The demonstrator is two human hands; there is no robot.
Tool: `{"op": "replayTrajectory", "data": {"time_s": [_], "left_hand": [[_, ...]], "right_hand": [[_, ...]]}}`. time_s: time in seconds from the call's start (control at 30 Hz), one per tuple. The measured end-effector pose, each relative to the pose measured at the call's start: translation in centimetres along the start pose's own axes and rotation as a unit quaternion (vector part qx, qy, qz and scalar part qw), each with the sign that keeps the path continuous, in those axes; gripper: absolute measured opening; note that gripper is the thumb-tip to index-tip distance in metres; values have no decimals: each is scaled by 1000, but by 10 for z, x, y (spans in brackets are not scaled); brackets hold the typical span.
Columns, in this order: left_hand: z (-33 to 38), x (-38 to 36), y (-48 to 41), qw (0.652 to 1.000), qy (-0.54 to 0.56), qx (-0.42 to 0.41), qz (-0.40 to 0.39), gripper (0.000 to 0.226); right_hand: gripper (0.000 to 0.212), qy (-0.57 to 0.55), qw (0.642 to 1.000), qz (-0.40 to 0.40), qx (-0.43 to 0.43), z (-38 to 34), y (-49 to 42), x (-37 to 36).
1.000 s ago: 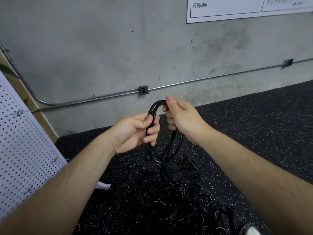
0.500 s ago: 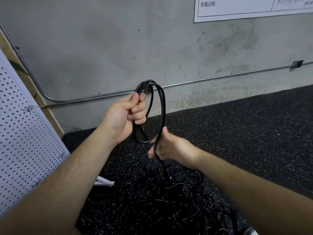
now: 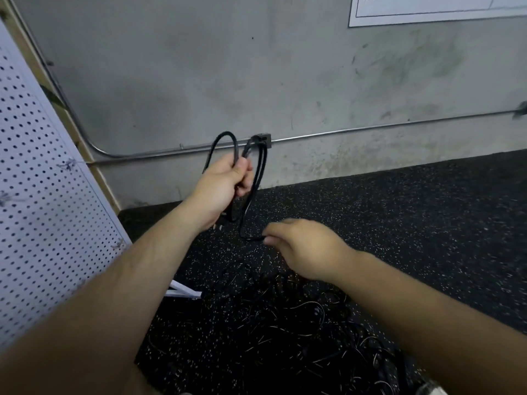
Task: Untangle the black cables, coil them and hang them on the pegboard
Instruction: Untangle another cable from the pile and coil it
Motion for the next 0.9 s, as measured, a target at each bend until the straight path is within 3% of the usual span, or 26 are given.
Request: {"op": "replayTrajectory", "data": {"time_s": [0.13, 0.3, 0.43, 0.53, 0.63, 0.8, 0.9], "left_hand": [[-5, -30, 13, 994, -86, 24, -62, 24], [-10, -52, 21, 983, -112, 64, -128, 26], [-9, -51, 21, 988, 8, 109, -111, 30], [8, -36, 13, 983, 150, 88, -62, 29], [15, -10, 7, 973, 217, 72, -10, 30], [15, 5, 3, 945, 319, 75, 27, 31], [20, 15, 0, 928, 365, 58, 48, 33]], "right_hand": [[24, -11, 998, 63, 9, -8, -5, 42], [30, -62, 984, 144, -82, 10, -1, 67], [45, -176, 950, 193, -171, 31, 10, 72], [30, -312, 922, 157, -167, 42, 20, 48], [18, -364, 916, 83, -151, 52, 34, 16], [23, -485, 859, 47, -158, 58, 36, -11], [27, -442, 886, -21, -139, 47, 40, -38]]}}
Point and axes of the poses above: each hand's wrist, its own y-axis away from the middle knuckle, its own x-axis out of the back of the hand, z = x × y, the point moved 8 cm from there along -y, towards the middle knuckle, and after that the axes turned 7 degrees about x, right-handed, at the moved point
